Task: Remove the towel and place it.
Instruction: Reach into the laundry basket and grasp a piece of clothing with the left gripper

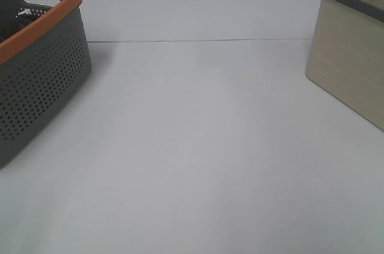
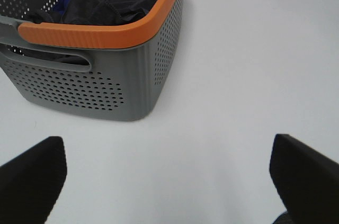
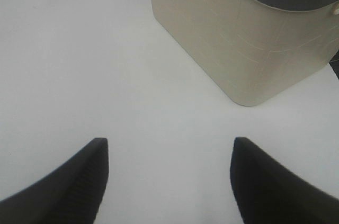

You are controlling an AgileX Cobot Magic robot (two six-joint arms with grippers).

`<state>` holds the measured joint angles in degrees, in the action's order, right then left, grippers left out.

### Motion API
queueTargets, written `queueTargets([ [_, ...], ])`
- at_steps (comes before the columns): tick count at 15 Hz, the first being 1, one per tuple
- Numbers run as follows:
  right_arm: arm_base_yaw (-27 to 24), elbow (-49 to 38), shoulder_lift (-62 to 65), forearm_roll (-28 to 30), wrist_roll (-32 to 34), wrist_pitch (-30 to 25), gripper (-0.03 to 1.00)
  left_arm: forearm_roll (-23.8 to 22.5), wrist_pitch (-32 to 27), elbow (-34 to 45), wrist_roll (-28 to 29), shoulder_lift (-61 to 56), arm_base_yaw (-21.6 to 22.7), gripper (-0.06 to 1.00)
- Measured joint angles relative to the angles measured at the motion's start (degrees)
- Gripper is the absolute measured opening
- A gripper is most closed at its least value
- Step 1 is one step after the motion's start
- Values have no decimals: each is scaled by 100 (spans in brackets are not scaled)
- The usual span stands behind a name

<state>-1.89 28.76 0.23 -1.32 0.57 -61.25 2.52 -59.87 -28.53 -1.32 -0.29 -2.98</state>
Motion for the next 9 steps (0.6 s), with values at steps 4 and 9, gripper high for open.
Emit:
queueTargets([
  [4,0,0,0,0,0,0,59,0,0,0,0,0,0,98],
  [9,0,0,0,0,0,0,59,0,0,0,0,0,0,98],
])
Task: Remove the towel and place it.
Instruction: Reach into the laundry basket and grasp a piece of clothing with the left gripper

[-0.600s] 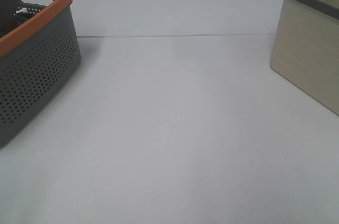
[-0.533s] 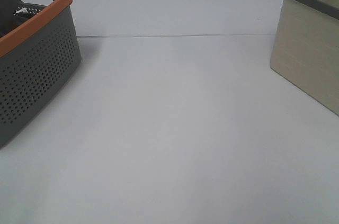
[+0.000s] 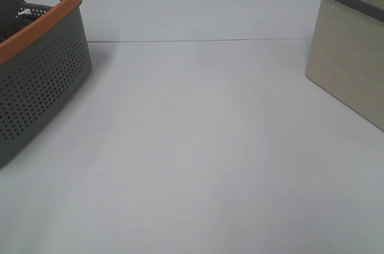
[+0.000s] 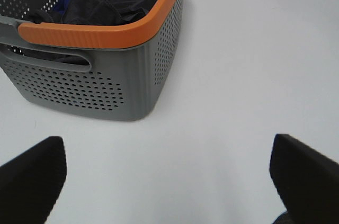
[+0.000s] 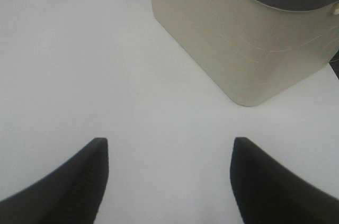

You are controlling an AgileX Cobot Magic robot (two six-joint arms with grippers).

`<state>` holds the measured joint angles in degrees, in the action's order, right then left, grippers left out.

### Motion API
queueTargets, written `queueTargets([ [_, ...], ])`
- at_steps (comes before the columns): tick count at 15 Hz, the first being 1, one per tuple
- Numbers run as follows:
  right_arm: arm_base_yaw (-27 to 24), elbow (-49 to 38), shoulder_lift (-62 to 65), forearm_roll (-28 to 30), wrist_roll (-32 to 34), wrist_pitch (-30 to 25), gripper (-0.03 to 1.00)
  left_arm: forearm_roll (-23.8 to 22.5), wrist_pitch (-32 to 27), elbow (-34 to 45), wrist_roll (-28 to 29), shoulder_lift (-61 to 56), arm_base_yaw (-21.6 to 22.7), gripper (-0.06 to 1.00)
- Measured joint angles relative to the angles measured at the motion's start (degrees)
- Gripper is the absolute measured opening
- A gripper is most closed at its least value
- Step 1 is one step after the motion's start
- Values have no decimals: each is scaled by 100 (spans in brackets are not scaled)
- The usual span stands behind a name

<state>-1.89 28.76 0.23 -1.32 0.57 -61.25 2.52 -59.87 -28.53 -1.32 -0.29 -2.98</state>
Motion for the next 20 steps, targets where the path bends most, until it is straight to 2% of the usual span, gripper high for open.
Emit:
queueTargets([
  [20,0,0,0,0,0,0,59,0,0,0,0,0,0,98],
])
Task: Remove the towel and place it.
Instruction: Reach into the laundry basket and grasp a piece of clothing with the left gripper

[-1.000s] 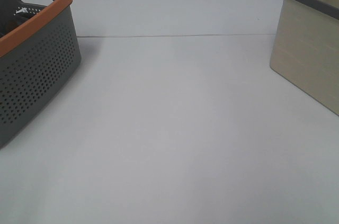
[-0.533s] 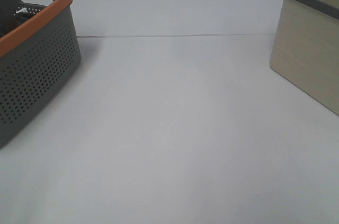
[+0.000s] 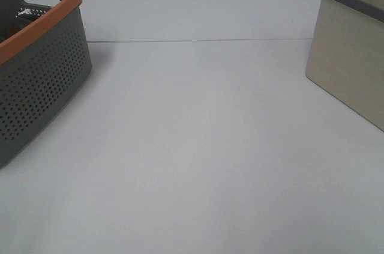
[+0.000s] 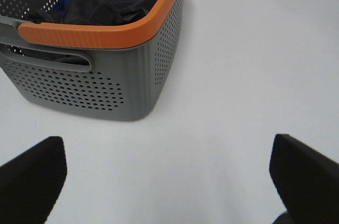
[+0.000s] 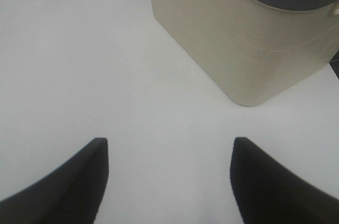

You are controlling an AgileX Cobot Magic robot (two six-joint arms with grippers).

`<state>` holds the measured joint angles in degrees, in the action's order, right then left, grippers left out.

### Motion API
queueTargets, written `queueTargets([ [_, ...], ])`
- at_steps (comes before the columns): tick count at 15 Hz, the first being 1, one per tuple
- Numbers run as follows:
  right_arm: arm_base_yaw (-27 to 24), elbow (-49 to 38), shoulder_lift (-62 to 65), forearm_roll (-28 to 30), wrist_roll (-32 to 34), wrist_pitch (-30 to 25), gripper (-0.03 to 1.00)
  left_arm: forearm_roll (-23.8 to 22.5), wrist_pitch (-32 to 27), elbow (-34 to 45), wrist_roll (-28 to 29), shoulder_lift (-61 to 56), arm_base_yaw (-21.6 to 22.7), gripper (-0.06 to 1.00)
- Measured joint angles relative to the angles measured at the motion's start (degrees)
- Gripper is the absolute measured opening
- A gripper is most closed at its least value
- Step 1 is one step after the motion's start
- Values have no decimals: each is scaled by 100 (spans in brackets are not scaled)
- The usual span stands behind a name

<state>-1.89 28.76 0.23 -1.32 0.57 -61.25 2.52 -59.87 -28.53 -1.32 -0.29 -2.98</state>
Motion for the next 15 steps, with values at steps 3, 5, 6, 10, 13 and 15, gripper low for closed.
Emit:
queueTargets([
  [3,0,0,0,0,0,0,59,0,0,0,0,0,0,98],
  [5,0,0,0,0,0,0,59,0,0,0,0,0,0,98],
  [6,0,0,0,0,0,0,59,0,0,0,0,0,0,98],
  [10,0,0,0,0,0,0,59,0,0,0,0,0,0,98],
  [13,0,0,0,0,0,0,59,0,0,0,0,0,0,98],
  [15,0,0,0,0,0,0,59,0,0,0,0,0,0,98],
])
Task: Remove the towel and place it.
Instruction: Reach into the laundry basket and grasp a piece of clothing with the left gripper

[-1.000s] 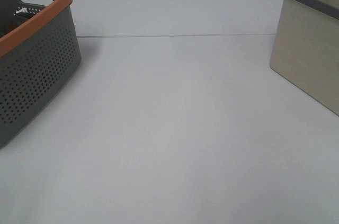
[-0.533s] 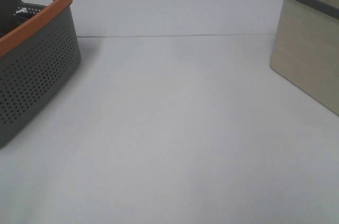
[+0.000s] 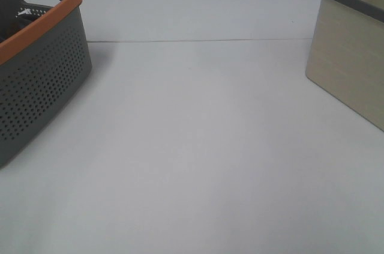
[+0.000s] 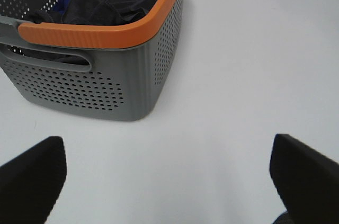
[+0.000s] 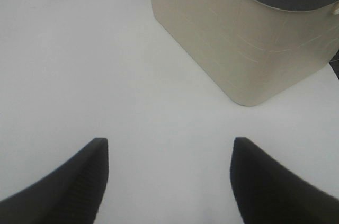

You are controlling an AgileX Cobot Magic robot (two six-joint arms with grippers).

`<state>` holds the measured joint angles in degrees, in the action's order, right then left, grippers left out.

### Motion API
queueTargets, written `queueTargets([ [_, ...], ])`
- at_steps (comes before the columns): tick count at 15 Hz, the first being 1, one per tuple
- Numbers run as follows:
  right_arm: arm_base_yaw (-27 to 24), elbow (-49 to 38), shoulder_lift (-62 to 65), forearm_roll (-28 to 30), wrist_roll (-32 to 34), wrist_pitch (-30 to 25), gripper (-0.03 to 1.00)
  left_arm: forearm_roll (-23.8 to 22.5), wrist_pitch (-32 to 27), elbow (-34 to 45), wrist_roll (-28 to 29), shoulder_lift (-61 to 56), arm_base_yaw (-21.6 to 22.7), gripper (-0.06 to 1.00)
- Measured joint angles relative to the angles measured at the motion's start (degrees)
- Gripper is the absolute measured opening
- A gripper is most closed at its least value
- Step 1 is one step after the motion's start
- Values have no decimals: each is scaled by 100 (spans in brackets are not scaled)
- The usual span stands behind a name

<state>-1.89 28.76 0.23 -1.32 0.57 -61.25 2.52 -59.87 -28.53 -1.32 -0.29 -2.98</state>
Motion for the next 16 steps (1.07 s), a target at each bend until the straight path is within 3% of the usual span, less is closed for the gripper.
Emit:
queueTargets([
  [16,0,0,0,0,0,0,59,0,0,0,0,0,0,98],
])
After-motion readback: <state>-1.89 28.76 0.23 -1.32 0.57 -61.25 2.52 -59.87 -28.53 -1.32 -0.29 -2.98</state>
